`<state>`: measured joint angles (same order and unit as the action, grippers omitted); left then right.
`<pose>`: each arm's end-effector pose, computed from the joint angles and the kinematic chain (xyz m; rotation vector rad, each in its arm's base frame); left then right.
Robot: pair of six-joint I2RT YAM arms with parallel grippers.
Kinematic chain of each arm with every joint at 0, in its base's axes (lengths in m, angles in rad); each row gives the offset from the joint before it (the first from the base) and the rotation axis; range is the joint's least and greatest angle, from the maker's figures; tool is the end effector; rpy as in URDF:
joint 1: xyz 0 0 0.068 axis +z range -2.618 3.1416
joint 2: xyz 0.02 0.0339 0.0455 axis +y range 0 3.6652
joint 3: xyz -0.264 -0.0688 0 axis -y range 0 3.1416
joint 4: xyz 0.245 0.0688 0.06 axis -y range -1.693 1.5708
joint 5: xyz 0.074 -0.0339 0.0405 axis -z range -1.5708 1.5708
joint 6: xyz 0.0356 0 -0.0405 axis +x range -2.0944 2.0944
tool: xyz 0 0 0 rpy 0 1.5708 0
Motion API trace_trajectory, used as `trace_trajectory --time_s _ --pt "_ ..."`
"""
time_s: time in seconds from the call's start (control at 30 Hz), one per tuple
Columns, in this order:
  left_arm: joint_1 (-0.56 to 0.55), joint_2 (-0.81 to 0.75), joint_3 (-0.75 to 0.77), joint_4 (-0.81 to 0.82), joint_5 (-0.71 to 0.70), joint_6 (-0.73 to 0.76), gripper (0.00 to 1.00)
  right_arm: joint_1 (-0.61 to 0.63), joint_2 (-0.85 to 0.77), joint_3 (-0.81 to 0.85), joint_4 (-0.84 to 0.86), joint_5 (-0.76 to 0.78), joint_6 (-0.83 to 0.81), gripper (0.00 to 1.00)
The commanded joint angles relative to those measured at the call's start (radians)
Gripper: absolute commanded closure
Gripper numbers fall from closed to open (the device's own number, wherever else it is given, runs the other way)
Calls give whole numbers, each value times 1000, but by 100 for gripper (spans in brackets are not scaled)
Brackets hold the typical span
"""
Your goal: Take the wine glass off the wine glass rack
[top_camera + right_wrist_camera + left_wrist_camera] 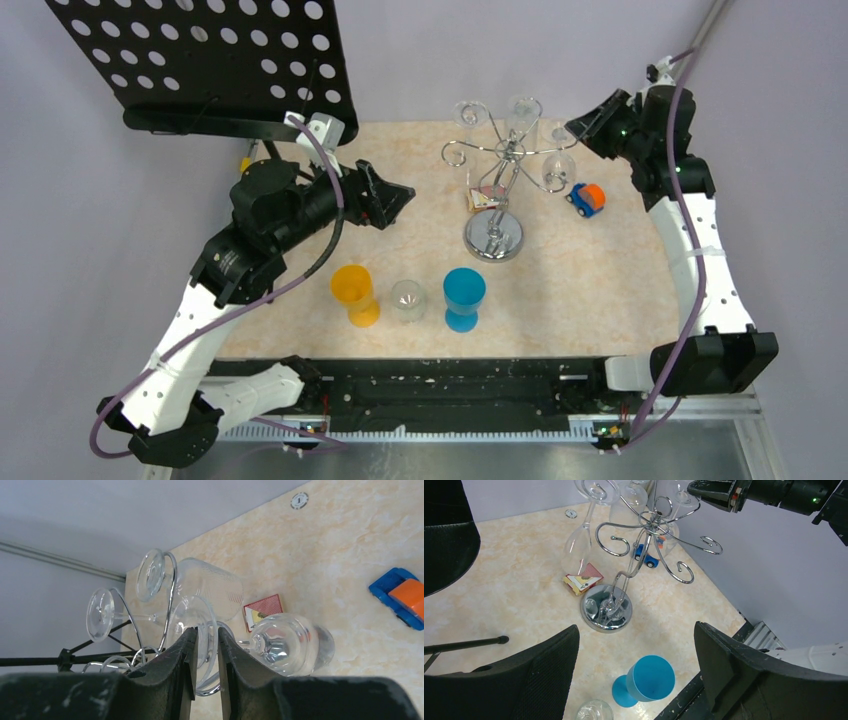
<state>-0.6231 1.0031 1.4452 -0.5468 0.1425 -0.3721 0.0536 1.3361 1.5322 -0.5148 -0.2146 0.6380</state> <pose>0.1452 -0.1106 0.4837 0.3299 1.7185 -0.8600 0.2897 0.0231 0.4428 0.4126 1.8942 0.6696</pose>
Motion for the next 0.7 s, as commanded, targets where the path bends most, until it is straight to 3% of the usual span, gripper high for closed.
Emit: trace_trajectory --time_s 0.0,0.17,0.27,0.67 --pt "3 -20 -3 33 12 -8 12 -6 -6 -29 99 -69 101 78" --pt "2 -22 -3 34 4 -4 12 -6 -14 -54 144 -85 170 81" --pt "2 -21 -4 33 -2 -2 12 -6 -16 -50 138 -64 178 99" --pt "2 -24 2 28 -22 9 12 -6 -88 -48 107 30 227 100"
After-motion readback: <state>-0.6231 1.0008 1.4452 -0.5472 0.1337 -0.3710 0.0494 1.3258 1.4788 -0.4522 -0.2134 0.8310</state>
